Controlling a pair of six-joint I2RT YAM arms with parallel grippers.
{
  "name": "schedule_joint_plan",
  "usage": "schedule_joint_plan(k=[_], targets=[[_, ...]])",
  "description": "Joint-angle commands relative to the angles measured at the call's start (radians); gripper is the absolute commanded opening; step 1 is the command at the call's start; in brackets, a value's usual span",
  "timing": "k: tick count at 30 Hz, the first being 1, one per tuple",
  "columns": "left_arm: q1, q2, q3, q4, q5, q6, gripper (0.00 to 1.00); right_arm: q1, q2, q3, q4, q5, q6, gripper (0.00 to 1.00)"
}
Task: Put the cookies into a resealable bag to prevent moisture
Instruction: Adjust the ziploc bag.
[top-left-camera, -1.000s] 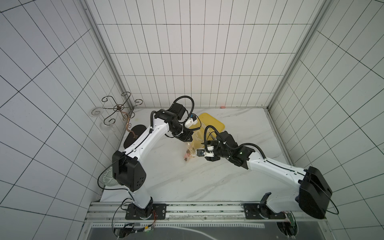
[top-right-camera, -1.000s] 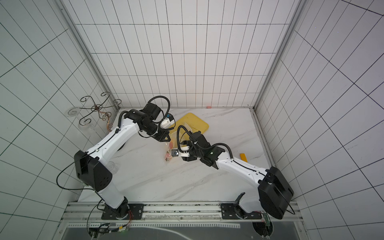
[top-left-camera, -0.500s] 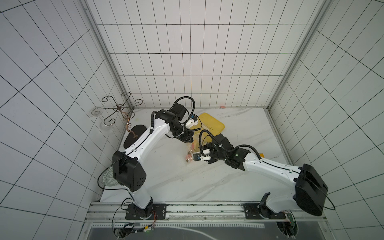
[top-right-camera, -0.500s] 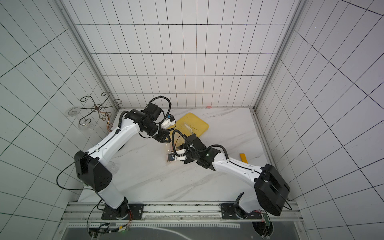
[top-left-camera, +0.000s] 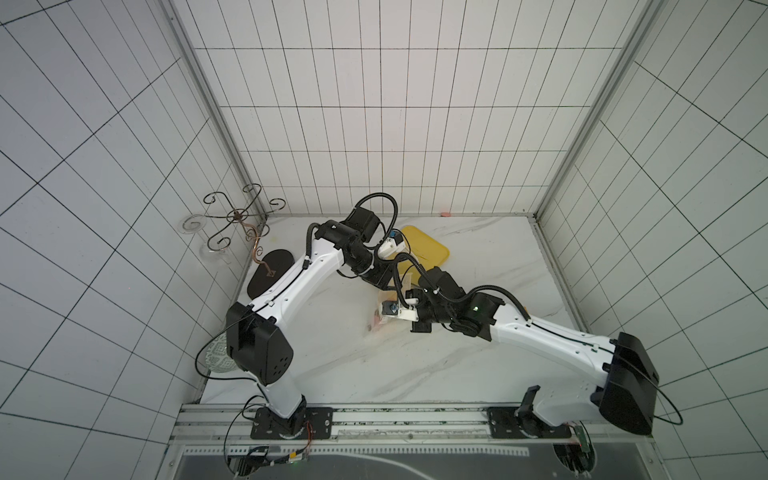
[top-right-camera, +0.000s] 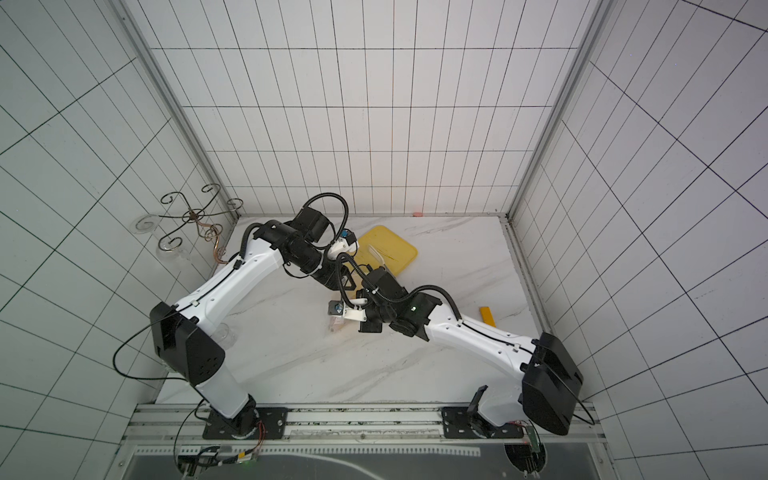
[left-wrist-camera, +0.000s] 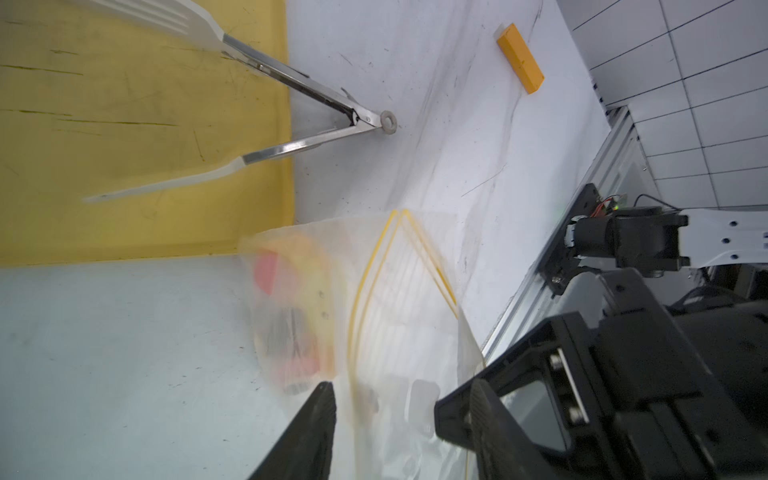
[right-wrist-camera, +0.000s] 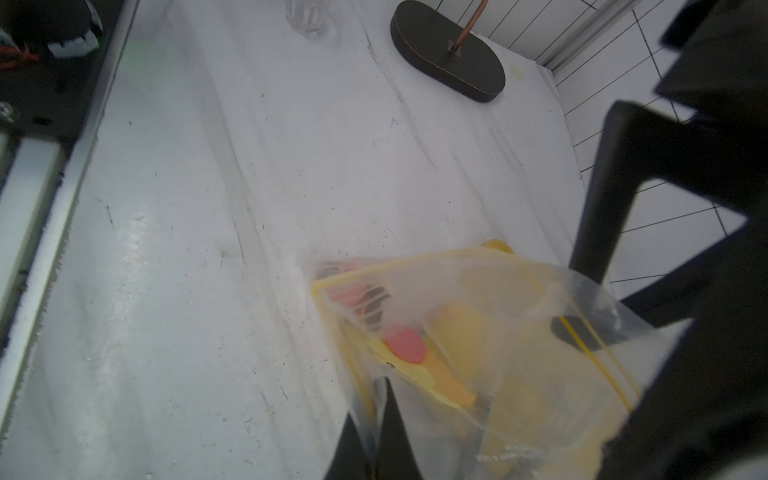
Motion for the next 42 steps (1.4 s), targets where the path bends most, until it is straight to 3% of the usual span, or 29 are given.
schedule_joint_plan(k=[1,4,8,10,14,19,22,24,30,36,39,42], targets=[[0.005,-0.079,0.048,0.072,0.021,-0.022,0.68,0.009,-0.075,0.123,-0.126,-0.04,0.305,0.04],[0.029,-0.15,0.043,0.186,-0.001,-0.067,0.76,0.007,-0.112,0.126,-0.197,-0.003,0.463,0.04],[0.134,-0.292,-0.107,0.471,0.051,-0.209,0.83,0.009,-0.154,0.133,-0.239,0.075,0.588,0.03],[0.191,-0.333,-0.16,0.523,0.094,-0.245,0.86,0.002,-0.15,0.15,-0.253,0.107,0.629,0.03],[0.216,-0.39,-0.244,0.449,0.142,-0.161,0.85,-0.031,-0.078,0.213,-0.306,0.097,0.693,0.03],[0.191,-0.553,-0.44,0.464,0.169,-0.029,0.83,-0.076,-0.004,0.265,-0.311,0.032,0.75,0.03],[0.183,-0.66,-0.596,0.593,0.23,-0.011,0.83,-0.098,0.033,0.291,-0.299,-0.046,0.757,0.03],[0.16,-0.703,-0.701,0.68,0.209,0.024,0.83,-0.11,0.057,0.295,-0.298,-0.094,0.745,0.03],[0.149,-0.728,-0.865,0.956,0.233,0.132,0.81,-0.132,0.093,0.313,-0.318,-0.169,0.67,0.03],[0.083,-0.602,-0.829,0.92,0.23,0.259,0.71,-0.142,0.109,0.356,-0.333,-0.221,0.582,0.03],[0.082,-0.574,-0.83,0.925,0.247,0.27,0.52,-0.153,0.113,0.351,-0.337,-0.233,0.57,0.03],[0.084,-0.574,-0.852,0.947,0.246,0.278,0.47,-0.163,0.109,0.346,-0.336,-0.248,0.56,0.03]])
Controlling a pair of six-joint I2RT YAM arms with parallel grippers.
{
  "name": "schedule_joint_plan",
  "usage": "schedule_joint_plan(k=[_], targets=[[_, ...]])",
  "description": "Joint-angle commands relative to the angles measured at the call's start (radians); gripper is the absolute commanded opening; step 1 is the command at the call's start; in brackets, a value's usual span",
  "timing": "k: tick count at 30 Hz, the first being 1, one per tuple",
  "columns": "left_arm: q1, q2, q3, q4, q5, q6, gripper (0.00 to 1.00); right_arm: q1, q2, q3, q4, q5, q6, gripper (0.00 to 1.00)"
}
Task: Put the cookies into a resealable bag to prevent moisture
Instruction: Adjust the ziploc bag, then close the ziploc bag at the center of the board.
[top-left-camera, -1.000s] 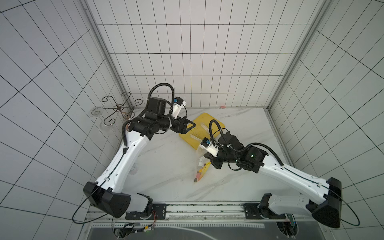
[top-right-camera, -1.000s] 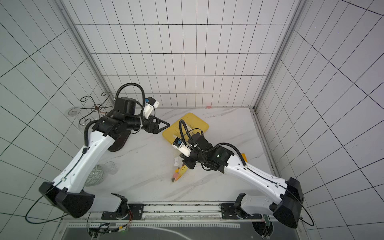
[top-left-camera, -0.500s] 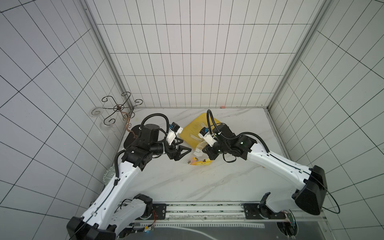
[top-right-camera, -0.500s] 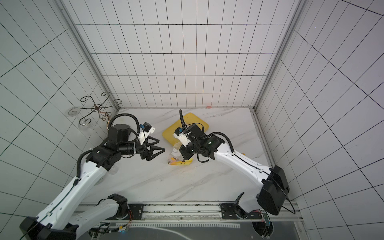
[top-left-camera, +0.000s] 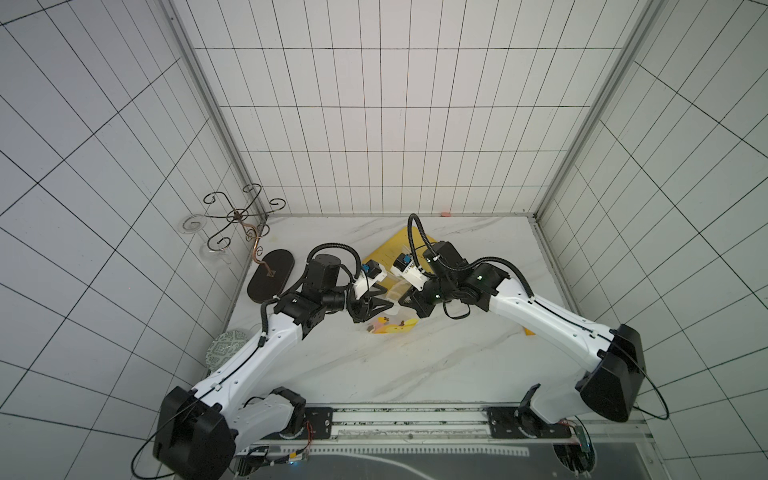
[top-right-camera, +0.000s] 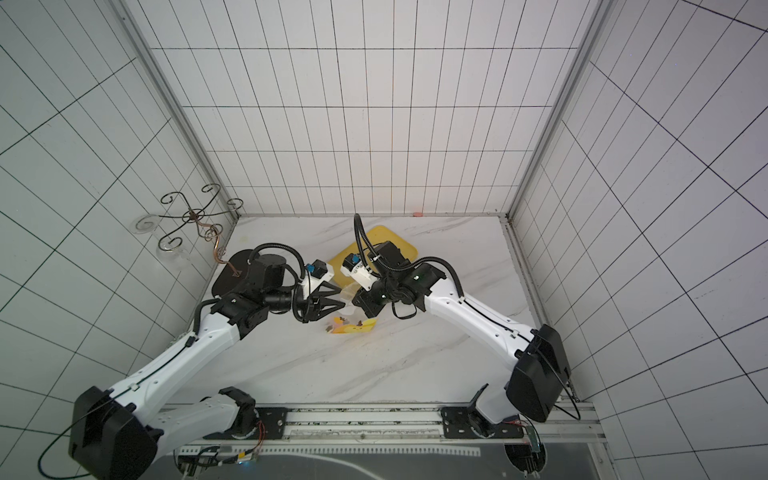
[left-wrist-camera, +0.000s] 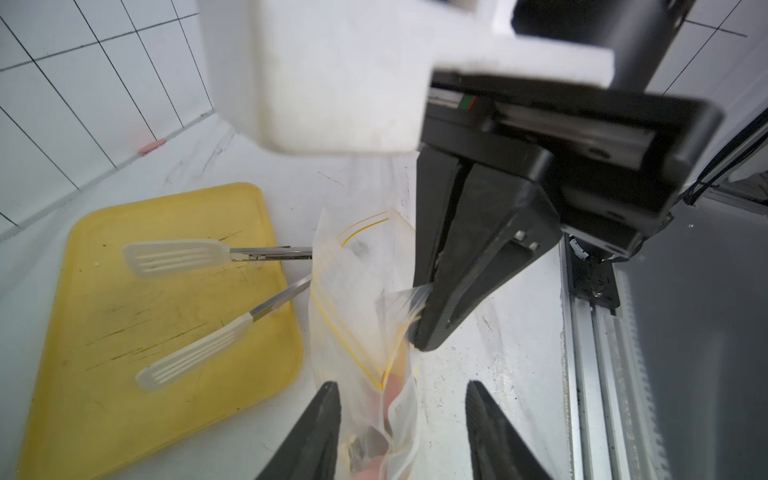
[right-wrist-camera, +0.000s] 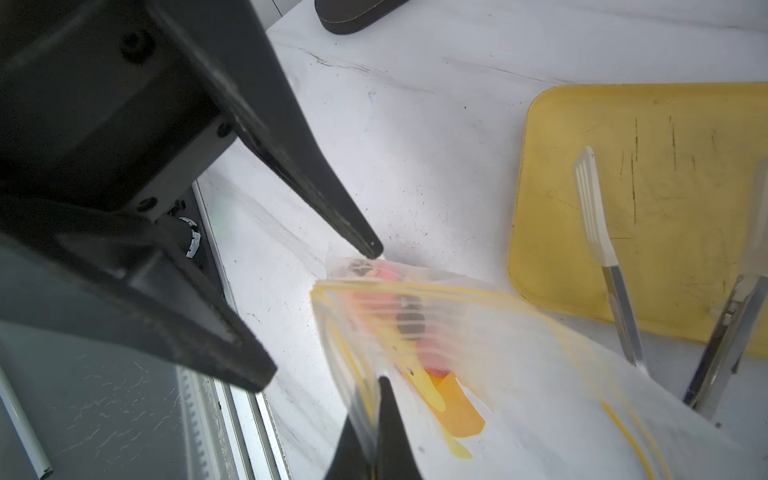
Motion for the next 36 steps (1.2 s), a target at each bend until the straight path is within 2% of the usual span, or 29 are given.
schedule_joint_plan(k=[1,5,10,11,13,16,20,26,32,34,36], targets=[[0.001,-0.006,-0.003,0.071,0.028,0.043,0.45,-0.014,0.002,0.1,-0.02,-0.055,-0.039,0.03],[0.001,0.035,0.008,0.117,0.061,0.007,0.32,-0.015,0.006,0.099,-0.018,-0.084,-0.048,0.03],[0.0,0.077,0.02,0.086,0.089,0.033,0.25,-0.023,0.0,0.089,-0.015,-0.086,-0.052,0.03],[0.0,0.08,0.023,0.088,0.084,0.034,0.2,-0.023,-0.001,0.086,-0.014,-0.089,-0.051,0.03],[0.0,0.092,0.037,0.068,0.071,0.049,0.0,-0.023,-0.005,0.08,-0.012,-0.088,-0.053,0.04],[0.001,0.094,0.063,0.03,0.064,0.059,0.0,-0.024,-0.015,0.073,-0.015,-0.056,-0.067,0.08],[0.001,0.084,0.077,-0.004,0.064,0.068,0.0,-0.026,-0.044,0.06,-0.015,0.019,-0.126,0.25],[-0.001,0.082,0.086,-0.091,0.091,0.091,0.0,-0.044,-0.094,0.029,-0.002,0.212,-0.226,0.28],[0.001,0.075,0.077,-0.088,0.084,0.091,0.0,-0.082,-0.162,0.009,0.046,0.2,-0.313,0.31],[0.001,0.079,0.084,-0.088,0.092,0.087,0.0,-0.083,-0.187,-0.011,0.057,0.131,-0.39,0.37],[0.001,0.083,0.089,-0.085,0.107,0.081,0.0,-0.082,-0.223,-0.05,0.092,0.009,-0.481,0.44]])
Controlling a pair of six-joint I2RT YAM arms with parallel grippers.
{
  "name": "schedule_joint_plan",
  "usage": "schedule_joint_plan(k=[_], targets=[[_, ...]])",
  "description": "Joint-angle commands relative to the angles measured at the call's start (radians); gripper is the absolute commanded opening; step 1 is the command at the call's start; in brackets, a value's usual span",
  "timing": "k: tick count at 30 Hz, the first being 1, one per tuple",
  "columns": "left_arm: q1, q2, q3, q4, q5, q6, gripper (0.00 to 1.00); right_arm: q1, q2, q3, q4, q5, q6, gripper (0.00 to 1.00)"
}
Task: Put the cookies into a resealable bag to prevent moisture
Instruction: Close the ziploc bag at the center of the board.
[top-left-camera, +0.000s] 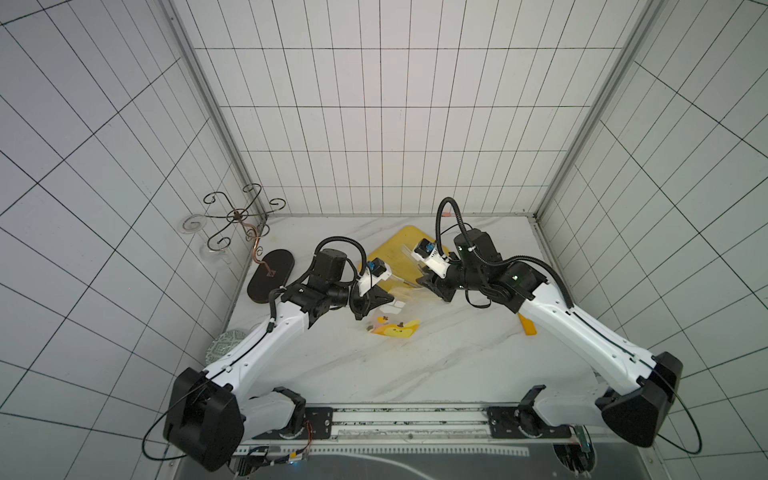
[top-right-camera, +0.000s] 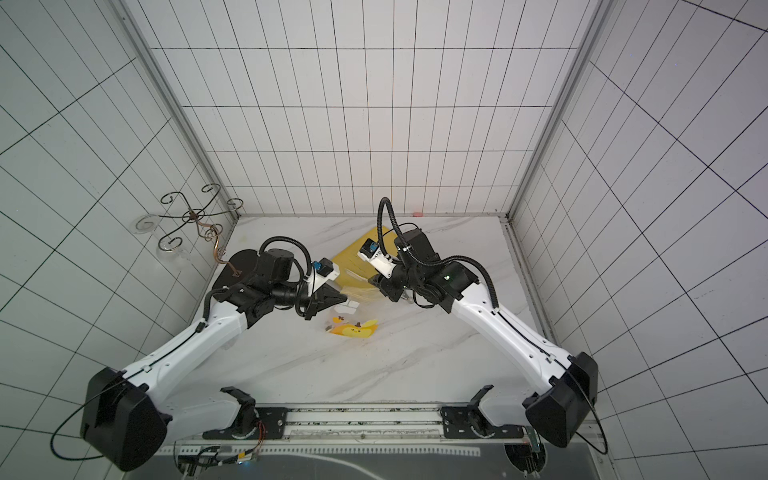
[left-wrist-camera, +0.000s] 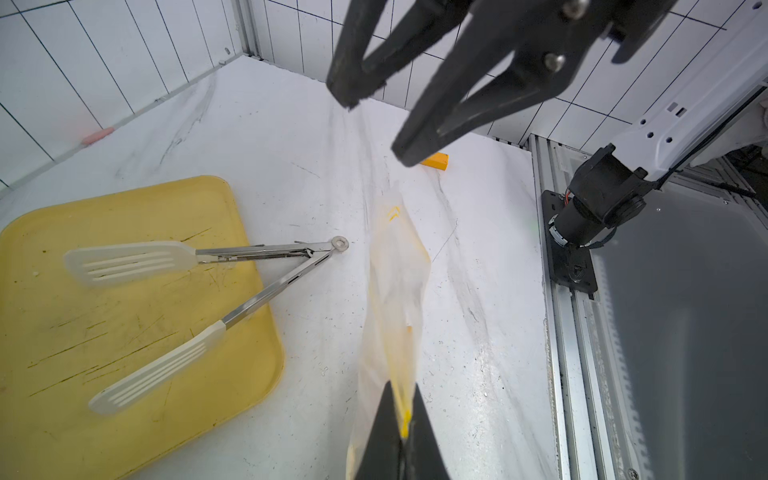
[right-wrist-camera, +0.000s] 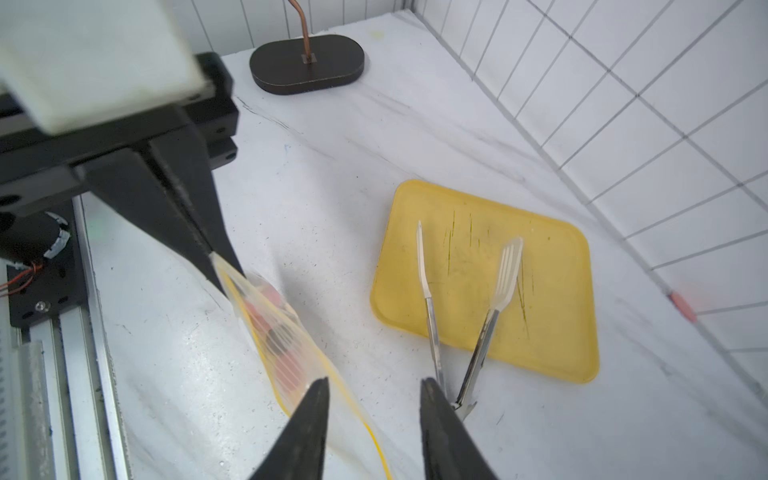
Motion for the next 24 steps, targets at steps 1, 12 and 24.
schedule_joint_plan(k=[1,12,24], targets=[[0.002,-0.008,0.021,-0.005,0.043,0.022,0.0,0.001,-0.06,-0.062,0.068,-0.167,-0.178,0.46],[0.024,-0.017,0.032,-0.015,0.064,0.025,0.0,0.009,0.078,-0.079,0.123,-0.386,-0.345,0.52],[0.027,-0.013,0.027,-0.026,0.078,0.035,0.0,0.009,0.195,-0.047,0.143,-0.399,-0.396,0.35]])
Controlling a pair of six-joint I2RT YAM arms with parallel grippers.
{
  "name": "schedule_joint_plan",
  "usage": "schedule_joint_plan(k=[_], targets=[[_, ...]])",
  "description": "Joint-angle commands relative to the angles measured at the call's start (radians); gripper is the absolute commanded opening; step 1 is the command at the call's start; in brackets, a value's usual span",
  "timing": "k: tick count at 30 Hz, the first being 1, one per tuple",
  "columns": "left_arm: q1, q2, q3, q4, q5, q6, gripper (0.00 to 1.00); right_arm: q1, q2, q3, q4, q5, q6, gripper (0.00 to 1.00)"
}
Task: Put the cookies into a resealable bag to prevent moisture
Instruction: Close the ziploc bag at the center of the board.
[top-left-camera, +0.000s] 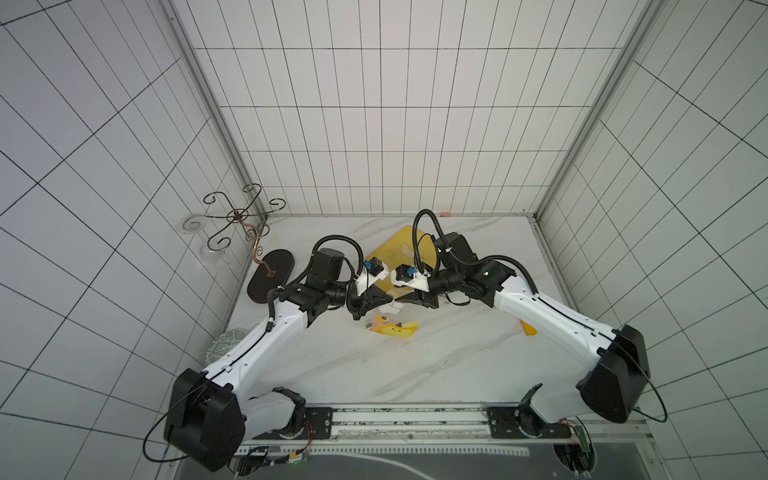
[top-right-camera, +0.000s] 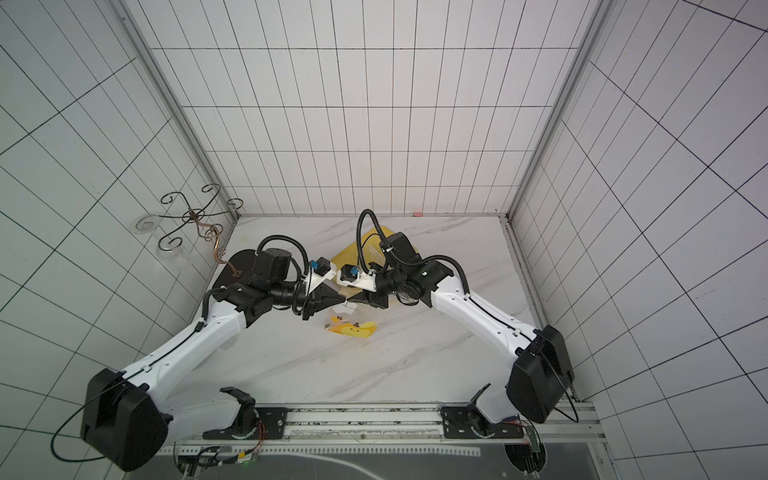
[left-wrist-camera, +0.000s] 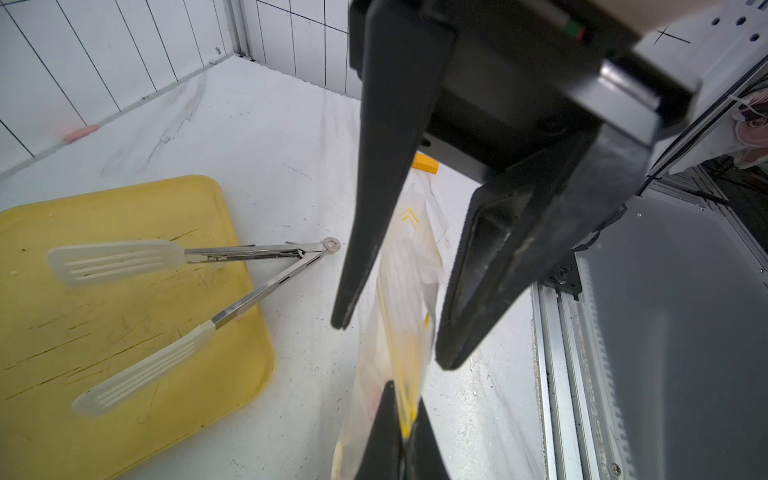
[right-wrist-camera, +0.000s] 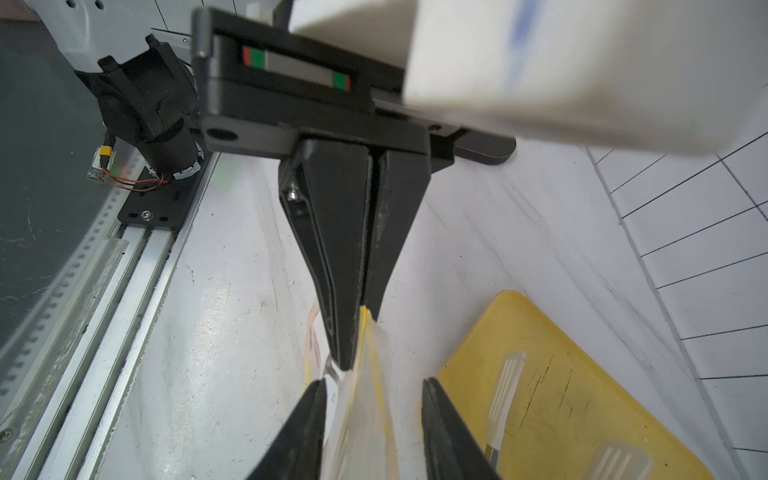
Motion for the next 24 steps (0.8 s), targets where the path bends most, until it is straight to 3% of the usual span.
schedule_joint_plan(k=[1,12,15,18,20,24], targets=[[0.003,-0.012,0.027,-0.01,0.03,0.033,0.0,0.006,0.027,-0.004,0.006,-0.038,-0.034,0.32],[0.004,0.006,0.033,-0.031,-0.013,0.061,0.0,0.0,-0.004,-0.017,-0.056,-0.054,-0.01,0.05],[0.003,0.003,0.033,-0.026,-0.024,0.053,0.0,0.0,0.007,-0.006,-0.093,-0.055,-0.008,0.04],[-0.004,0.0,0.037,-0.018,-0.009,0.033,0.24,0.001,0.016,0.004,-0.105,-0.066,0.0,0.04],[-0.013,0.0,0.043,-0.015,0.0,0.029,0.34,0.001,0.016,0.0,-0.104,-0.065,0.005,0.05],[-0.026,0.009,0.044,0.006,0.031,0.01,0.35,0.001,0.014,-0.011,-0.104,-0.062,0.01,0.05]])
